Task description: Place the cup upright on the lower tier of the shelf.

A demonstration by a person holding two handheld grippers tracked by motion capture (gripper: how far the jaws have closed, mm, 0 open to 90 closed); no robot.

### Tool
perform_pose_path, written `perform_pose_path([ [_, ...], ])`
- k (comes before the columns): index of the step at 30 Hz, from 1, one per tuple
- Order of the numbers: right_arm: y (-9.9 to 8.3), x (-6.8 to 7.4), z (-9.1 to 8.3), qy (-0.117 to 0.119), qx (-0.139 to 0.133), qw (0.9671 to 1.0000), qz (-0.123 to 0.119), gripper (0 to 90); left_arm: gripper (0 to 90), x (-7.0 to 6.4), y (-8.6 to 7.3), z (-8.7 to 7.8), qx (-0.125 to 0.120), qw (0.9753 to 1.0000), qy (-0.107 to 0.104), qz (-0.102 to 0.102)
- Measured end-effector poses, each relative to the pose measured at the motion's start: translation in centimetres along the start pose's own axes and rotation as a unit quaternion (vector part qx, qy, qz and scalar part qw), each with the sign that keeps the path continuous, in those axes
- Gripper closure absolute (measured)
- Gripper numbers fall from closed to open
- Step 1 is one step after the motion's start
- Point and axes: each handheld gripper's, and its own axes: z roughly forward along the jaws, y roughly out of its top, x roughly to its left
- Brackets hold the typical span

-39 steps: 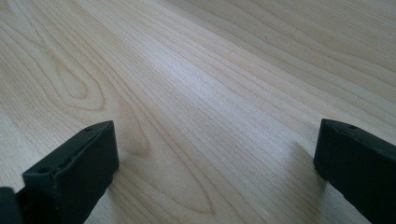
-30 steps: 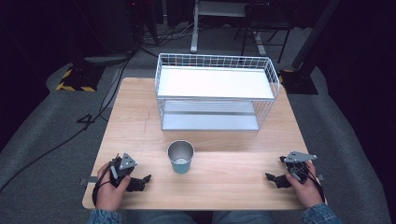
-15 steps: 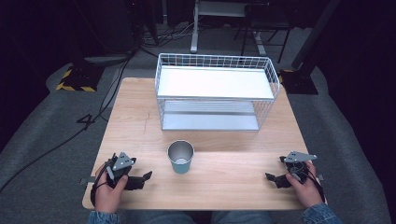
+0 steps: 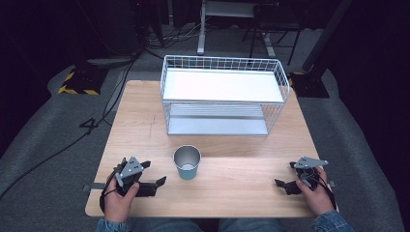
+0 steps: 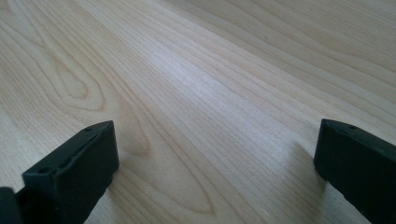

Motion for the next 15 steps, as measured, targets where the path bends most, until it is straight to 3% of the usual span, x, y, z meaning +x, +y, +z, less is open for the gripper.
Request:
perform_pose_path([
  [6, 0.0, 0.0, 0.0, 0.0, 0.0, 1.0, 0.0, 0.0, 15.3, -1.1, 0.5, 1.0, -0.022, 0.9997, 0.0, -0.003],
  [10, 0.0, 0.0, 0.0, 0.0, 0.0, 1.0, 0.0, 0.0, 15.4, -2.0, 0.8, 2.0, -0.016, 0.9998, -0.001, 0.008],
  [15, 0.0, 0.0, 0.0, 0.0, 0.0, 1.0, 0.0, 0.0, 15.4, -2.7, 1.1, 2.8, -0.014, 0.9999, -0.006, -0.001],
])
